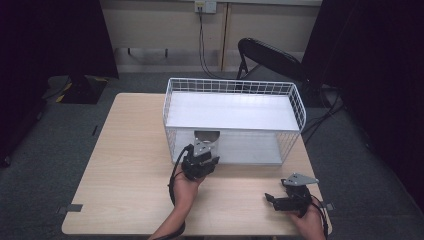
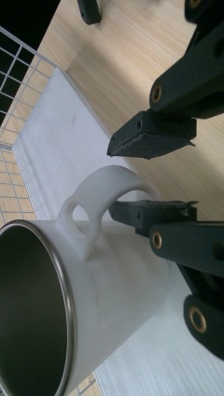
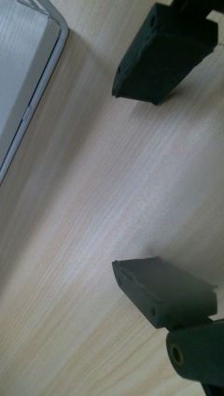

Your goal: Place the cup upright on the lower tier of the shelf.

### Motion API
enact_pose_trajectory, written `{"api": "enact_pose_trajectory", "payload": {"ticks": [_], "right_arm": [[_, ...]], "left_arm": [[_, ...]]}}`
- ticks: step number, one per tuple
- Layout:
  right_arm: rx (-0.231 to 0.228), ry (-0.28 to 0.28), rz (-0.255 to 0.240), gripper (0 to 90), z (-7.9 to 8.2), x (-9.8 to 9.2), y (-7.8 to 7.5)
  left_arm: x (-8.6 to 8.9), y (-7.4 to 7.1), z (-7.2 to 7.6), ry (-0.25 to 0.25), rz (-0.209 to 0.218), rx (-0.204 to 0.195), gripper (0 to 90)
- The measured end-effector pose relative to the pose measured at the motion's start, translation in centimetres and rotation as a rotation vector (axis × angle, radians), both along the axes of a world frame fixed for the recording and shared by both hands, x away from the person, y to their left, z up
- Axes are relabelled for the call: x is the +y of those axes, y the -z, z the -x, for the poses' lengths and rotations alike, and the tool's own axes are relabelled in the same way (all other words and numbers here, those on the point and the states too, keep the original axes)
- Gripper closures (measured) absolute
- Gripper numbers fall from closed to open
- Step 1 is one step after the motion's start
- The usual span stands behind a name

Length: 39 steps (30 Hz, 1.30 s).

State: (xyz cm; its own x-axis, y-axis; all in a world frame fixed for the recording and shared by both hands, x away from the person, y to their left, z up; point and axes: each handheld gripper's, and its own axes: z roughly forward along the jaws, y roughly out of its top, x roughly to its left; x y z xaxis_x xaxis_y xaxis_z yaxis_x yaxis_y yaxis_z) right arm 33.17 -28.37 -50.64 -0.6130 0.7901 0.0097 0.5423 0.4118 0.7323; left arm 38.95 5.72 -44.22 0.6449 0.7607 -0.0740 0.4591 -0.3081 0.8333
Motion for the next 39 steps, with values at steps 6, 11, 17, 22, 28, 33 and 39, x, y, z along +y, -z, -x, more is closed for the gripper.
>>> {"api": "enact_pose_trajectory", "payload": {"ticks": [6,11,17,22,28,33,39], "right_arm": [[0.0,0.0,0.0,13.1,0.0,0.0,0.0],[0.0,0.0,0.0,13.1,0.0,0.0,0.0],[0.0,0.0,0.0,13.1,0.0,0.0,0.0],[0.0,0.0,0.0,13.1,0.0,0.0,0.0],[0.0,0.0,0.0,13.1,0.0,0.0,0.0],[0.0,0.0,0.0,13.1,0.0,0.0,0.0],[0.0,0.001,0.001,13.1,0.1,0.0,0.0]], "left_arm": [[0.6,-0.4,0.7,-0.011,0.003,-0.007,65.5],[0.9,-0.1,0.7,-0.017,-0.005,0.008,70.2],[0.5,0.0,0.5,-0.014,-0.02,0.005,82.5],[0.4,0.0,-0.1,-0.027,-0.025,0.002,89.9],[0.5,0.0,-1.1,-0.041,-0.012,0.004,89.9],[0.1,0.4,-1.7,-0.055,-0.01,0.006,89.3],[-0.8,0.7,-2.4,-0.066,-0.022,0.0,88.7]]}}
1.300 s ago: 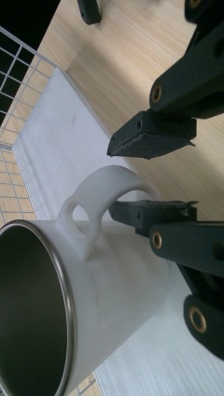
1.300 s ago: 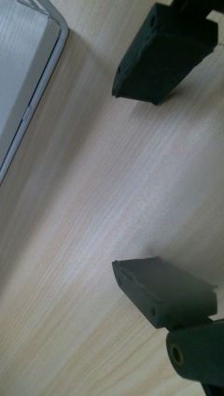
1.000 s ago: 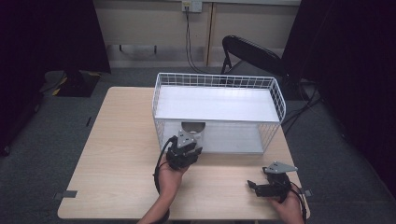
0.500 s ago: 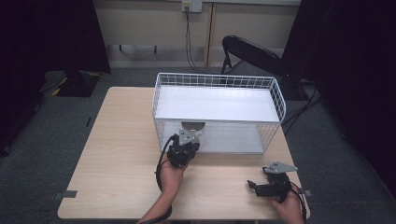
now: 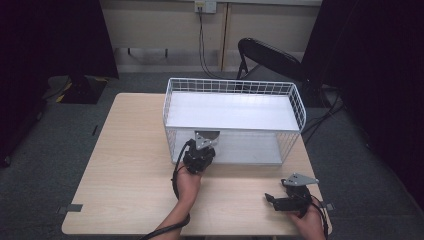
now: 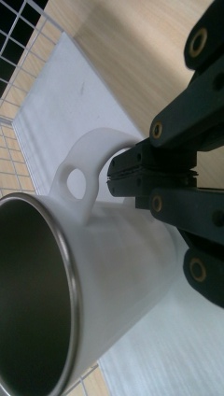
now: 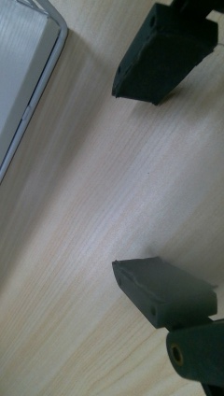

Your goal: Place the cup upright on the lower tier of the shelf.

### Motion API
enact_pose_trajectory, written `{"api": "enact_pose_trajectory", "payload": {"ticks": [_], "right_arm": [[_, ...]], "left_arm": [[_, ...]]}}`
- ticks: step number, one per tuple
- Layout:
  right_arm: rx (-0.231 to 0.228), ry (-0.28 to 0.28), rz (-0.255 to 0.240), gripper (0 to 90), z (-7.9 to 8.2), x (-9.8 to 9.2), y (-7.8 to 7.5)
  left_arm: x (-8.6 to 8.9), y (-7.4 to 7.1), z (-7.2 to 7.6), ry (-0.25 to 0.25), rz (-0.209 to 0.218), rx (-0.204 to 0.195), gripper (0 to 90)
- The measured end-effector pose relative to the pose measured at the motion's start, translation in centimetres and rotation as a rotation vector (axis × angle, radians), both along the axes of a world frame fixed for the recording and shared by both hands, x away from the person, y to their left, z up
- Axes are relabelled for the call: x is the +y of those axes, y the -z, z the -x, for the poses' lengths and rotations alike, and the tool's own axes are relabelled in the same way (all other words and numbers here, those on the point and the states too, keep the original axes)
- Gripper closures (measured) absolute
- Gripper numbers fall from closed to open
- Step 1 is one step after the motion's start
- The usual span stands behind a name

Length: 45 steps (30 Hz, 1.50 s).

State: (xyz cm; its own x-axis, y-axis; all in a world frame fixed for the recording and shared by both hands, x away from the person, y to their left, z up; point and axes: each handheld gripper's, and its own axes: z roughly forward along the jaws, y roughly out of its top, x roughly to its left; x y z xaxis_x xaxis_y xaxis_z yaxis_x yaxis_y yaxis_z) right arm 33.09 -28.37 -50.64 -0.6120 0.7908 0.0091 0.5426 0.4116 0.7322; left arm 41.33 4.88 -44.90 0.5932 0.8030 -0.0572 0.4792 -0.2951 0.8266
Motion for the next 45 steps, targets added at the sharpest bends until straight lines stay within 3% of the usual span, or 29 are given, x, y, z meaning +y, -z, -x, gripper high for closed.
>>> {"api": "enact_pose_trajectory", "payload": {"ticks": [4,6,8,12,16,26,28,34,43,44,45], "right_arm": [[0.0,0.0,0.0,13.1,0.0,0.0,0.0],[0.0,0.0,0.0,13.1,0.0,0.0,0.0],[0.0,0.0,0.0,13.1,0.0,0.0,0.0],[0.0,0.0,0.0,13.1,0.0,0.0,0.0],[0.0,0.0,0.0,13.1,0.0,0.0,0.0],[0.0,-0.001,-0.001,13.1,0.1,0.0,0.0],[0.0,-0.001,-0.001,13.1,0.1,0.0,0.0],[0.0,-0.001,-0.001,13.1,0.1,0.0,0.0],[0.0,-0.001,-0.001,13.1,0.1,0.0,0.0],[0.0,-0.001,-0.001,13.1,0.1,0.0,0.0],[0.0,-0.001,-0.001,13.1,0.1,0.0,0.0]], "left_arm": [[-0.2,0.0,0.0,-0.004,0.002,0.004,84.1],[0.0,0.0,0.5,0.005,-0.019,-0.009,83.2],[0.5,-0.1,1.0,-0.001,-0.004,-0.014,82.7],[1.8,-0.3,1.6,-0.031,-0.003,-0.026,82.7],[2.6,0.0,1.2,-0.064,0.004,-0.016,82.9],[0.0,1.3,-0.5,-0.04,-0.005,0.007,83.6],[-0.6,1.4,-0.8,-0.036,-0.023,0.0,83.5],[-1.3,1.3,-1.2,-0.046,-0.019,-0.003,82.0],[0.6,0.7,0.8,-0.027,-0.005,0.0,62.3],[0.8,0.6,1.0,-0.011,0.006,0.012,58.3],[1.0,0.5,1.3,0.012,0.002,0.017,47.2]]}}
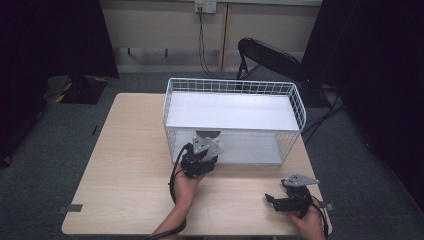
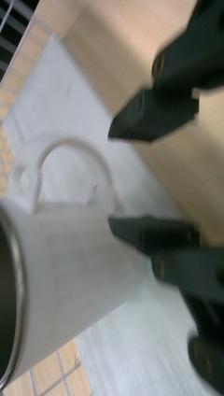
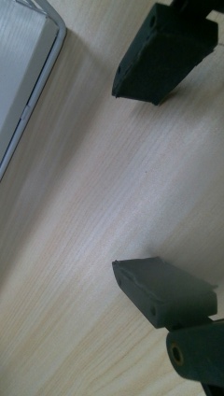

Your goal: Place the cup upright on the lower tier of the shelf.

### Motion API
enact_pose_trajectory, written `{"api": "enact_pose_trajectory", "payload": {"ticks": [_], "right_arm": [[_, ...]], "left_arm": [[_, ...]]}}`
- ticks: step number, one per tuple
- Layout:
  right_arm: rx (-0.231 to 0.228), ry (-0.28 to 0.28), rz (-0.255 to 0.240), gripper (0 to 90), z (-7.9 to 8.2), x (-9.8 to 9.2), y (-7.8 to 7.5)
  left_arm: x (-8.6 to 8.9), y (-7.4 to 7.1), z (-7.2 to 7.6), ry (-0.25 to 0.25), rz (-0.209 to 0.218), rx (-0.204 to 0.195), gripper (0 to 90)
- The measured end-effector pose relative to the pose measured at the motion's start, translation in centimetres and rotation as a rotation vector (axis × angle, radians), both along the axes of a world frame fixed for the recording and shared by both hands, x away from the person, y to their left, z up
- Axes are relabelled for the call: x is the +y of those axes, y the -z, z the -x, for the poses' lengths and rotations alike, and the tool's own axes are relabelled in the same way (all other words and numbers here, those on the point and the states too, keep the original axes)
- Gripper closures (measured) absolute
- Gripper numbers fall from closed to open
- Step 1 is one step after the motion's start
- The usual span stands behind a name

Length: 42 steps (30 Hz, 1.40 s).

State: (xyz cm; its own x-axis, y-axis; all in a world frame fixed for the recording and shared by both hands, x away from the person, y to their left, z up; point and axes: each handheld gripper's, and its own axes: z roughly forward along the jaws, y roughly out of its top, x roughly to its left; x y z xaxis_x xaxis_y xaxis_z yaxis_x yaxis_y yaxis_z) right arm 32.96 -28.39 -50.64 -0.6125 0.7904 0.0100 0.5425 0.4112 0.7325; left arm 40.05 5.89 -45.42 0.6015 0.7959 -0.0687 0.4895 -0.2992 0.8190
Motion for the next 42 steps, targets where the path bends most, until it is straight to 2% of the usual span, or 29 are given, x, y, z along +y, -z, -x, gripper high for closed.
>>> {"api": "enact_pose_trajectory", "payload": {"ticks": [1,2,3,5,6,8,10,11,13,15,17,20,26,33,35,37,42], "right_arm": [[0.0,0.0,0.0,13.1,0.0,0.0,0.0],[0.0,0.0,0.0,13.1,0.0,0.0,0.0],[0.0,0.0,0.0,13.1,0.0,0.0,0.0],[0.0,0.0,0.0,13.1,0.0,0.0,0.0],[0.0,0.0,0.0,13.1,0.0,0.0,0.0],[0.0,0.0,0.0,13.1,0.0,0.0,0.0],[0.0,0.0,0.0,13.1,0.0,0.0,0.0],[0.0,0.0,0.0,13.1,0.0,0.0,0.0],[0.0,0.0,0.0,13.1,0.0,0.0,0.0],[0.0,0.0,0.0,13.1,0.0,0.0,0.0],[0.0,0.0,0.0,13.1,0.0,0.0,0.0],[0.0,0.0,0.0,13.1,0.0,0.0,0.0],[0.0,0.0,0.0,13.1,0.0,0.0,0.0],[0.0,0.0,0.0,13.1,0.0,0.0,0.0],[0.0,0.0,0.0,13.1,0.0,0.0,0.0],[0.0,0.0,0.0,13.1,0.0,0.0,0.0],[0.0,0.0,0.0,13.1,0.0,0.0,0.0]], "left_arm": [[0.2,-0.1,0.3,0.019,0.0,-0.002,47.2],[0.4,-0.1,0.5,0.048,0.007,0.001,35.9],[0.6,-0.2,0.9,0.068,0.014,-0.002,35.9],[1.2,-0.4,1.5,0.116,0.037,-0.009,30.3],[1.6,-0.4,1.8,0.132,0.059,0.0,27.7],[2.2,-0.4,2.1,0.167,0.077,0.01,21.3],[3.0,-0.5,2.5,0.18,0.084,0.002,19.0],[3.4,-0.5,2.6,0.19,0.085,0.006,19.0],[4.0,-0.4,2.9,0.198,0.056,-0.004,19.4],[4.5,-0.3,3.2,0.223,0.046,-0.011,19.4],[5.1,0.0,3.5,0.237,0.038,-0.003,18.2],[6.3,0.4,3.8,0.228,0.024,0.016,18.2],[9.0,1.0,4.4,0.219,-0.024,0.021,16.7],[11.8,1.9,5.2,0.197,-0.05,0.05,16.5],[12.6,2.0,5.4,0.191,-0.057,0.052,16.2],[13.4,1.9,5.6,0.187,-0.046,0.055,16.0],[15.4,2.0,6.0,0.169,-0.084,0.06,15.5]]}}
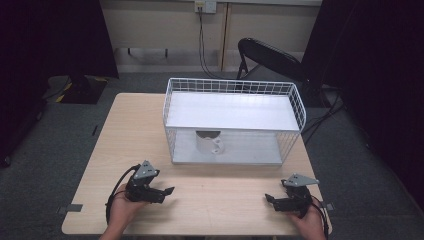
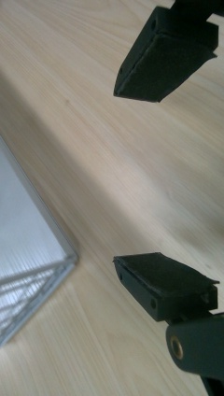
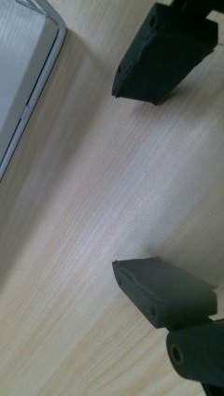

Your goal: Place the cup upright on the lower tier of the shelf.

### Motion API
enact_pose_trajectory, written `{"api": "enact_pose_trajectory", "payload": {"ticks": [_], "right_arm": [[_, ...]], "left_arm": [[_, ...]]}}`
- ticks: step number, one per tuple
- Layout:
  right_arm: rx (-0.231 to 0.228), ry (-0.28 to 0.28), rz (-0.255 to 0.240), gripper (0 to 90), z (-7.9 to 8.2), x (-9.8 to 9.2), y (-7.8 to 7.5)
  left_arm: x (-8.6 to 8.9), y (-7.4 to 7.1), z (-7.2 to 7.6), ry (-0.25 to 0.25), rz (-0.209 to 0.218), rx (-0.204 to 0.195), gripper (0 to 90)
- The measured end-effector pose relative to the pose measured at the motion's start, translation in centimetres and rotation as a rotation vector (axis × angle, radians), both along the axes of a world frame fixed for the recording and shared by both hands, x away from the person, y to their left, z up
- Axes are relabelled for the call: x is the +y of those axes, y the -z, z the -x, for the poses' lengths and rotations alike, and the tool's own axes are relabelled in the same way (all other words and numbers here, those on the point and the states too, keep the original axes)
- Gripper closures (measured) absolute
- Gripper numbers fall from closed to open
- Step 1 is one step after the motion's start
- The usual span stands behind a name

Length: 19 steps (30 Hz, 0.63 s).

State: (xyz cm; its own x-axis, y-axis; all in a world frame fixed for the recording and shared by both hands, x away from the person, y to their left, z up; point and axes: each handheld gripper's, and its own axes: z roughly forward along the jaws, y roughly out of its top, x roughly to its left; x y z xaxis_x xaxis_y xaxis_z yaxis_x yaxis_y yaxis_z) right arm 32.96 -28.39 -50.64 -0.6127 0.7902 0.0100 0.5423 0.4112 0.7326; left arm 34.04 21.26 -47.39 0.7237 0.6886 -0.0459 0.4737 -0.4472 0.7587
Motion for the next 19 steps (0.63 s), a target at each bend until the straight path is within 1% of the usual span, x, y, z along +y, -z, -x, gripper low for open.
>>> {"api": "enact_pose_trajectory", "payload": {"ticks": [2,4,6,8,10,13,15,16,18,19], "right_arm": [[0.0,0.0,0.0,13.1,0.0,0.0,0.0],[0.0,0.0,0.0,13.1,0.0,0.0,0.0],[0.0,0.0,0.0,13.1,0.0,0.0,0.0],[0.0,0.0,0.0,13.1,0.0,0.0,0.0],[0.0,0.0,0.0,13.1,0.0,0.0,0.0],[0.0,0.0,0.0,13.1,0.0,0.0,0.0],[0.0,0.0,0.0,13.1,0.0,0.0,0.0],[0.0,0.0,0.0,13.1,0.0,0.0,0.0],[0.0,0.0,0.0,13.1,0.0,0.0,0.0],[0.0,0.0,0.0,13.1,0.0,0.0,0.0]], "left_arm": [[0.8,0.2,0.2,-0.016,0.005,0.004,15.4],[1.5,0.5,0.4,-0.02,0.004,0.01,15.3],[2.1,0.8,0.5,-0.024,-0.003,0.02,15.3],[2.5,1.1,0.7,-0.03,-0.025,0.016,15.2],[3.0,1.4,0.9,-0.038,-0.018,0.022,15.1],[3.3,1.8,1.0,-0.05,-0.046,0.036,14.9],[3.5,2.0,1.0,-0.056,-0.056,0.03,15.0],[3.6,2.1,1.0,-0.059,-0.051,0.033,15.0],[3.7,2.5,1.0,-0.065,-0.078,0.037,14.9],[3.8,2.7,1.1,-0.073,-0.075,0.029,14.8]]}}
